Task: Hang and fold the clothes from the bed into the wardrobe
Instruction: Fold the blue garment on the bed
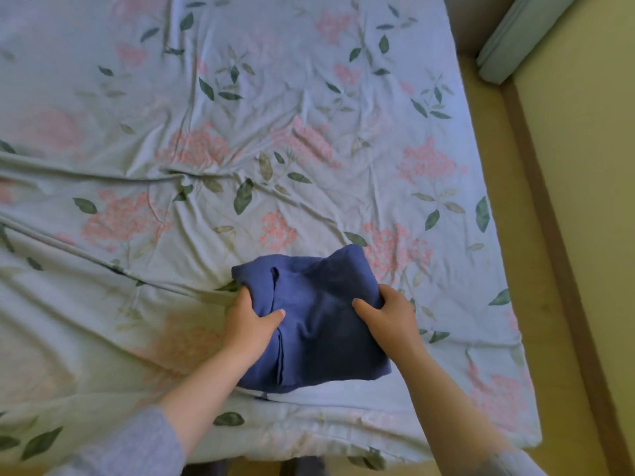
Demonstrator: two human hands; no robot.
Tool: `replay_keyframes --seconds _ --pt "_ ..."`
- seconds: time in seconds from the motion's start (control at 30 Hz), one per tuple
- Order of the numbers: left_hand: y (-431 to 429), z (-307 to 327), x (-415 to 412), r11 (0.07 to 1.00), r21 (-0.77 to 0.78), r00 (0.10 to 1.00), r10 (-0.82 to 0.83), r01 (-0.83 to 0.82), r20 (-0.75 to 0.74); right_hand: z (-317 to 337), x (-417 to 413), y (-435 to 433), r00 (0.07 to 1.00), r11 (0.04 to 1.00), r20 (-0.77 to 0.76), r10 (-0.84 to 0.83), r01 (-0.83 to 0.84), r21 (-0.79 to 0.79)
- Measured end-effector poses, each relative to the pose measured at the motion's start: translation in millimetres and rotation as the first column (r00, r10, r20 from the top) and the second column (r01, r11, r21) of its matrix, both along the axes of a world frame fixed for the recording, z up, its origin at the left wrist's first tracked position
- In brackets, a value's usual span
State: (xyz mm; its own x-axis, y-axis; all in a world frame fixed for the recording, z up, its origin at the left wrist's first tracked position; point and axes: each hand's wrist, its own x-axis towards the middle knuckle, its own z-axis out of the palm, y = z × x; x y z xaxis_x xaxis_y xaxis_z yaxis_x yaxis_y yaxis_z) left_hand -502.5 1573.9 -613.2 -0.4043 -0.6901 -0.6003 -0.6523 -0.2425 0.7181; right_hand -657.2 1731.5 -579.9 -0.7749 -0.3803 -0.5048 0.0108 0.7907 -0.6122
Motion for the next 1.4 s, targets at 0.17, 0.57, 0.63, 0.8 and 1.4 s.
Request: replay_keyframes --seconds 0.17,0.57,0.63,0.8,1.4 --pt "-11.5 102.3 -3.5 0.994 -0.061 0.992 0.084 -0.091 -0.097 97.4 -9.8 -22.2 0.997 0.990 -0.057 0.044 -0.051 -0.133" --pt "-39.9 373.5 37.3 0.892 -0.367 0.913 0.109 -0.265 -0.393 366.4 3.2 -61.2 0.895 0.864 -0.428 0.125 -0.310 -0.396" --pt "-45.1 408.4 57.1 0.866 -0.388 0.891 0.130 -0.315 -0.434 401.6 19.5 -71.4 0.868 0.834 -0.473 0.150 -0.369 -0.411" --pt "-55.8 465.2 130.1 0.813 -0.383 0.831 0.206 -0.439 -0.517 461.0 88.6 -106.0 0.821 0.756 -0.540 0.189 -0.472 -0.454" --pt "-181.1 545.2 506.9 0.579 -0.488 0.747 0.387 -0.653 -0.541 537.2 436.3 -313.9 0.645 0.412 -0.632 0.430 -0.763 -0.499"
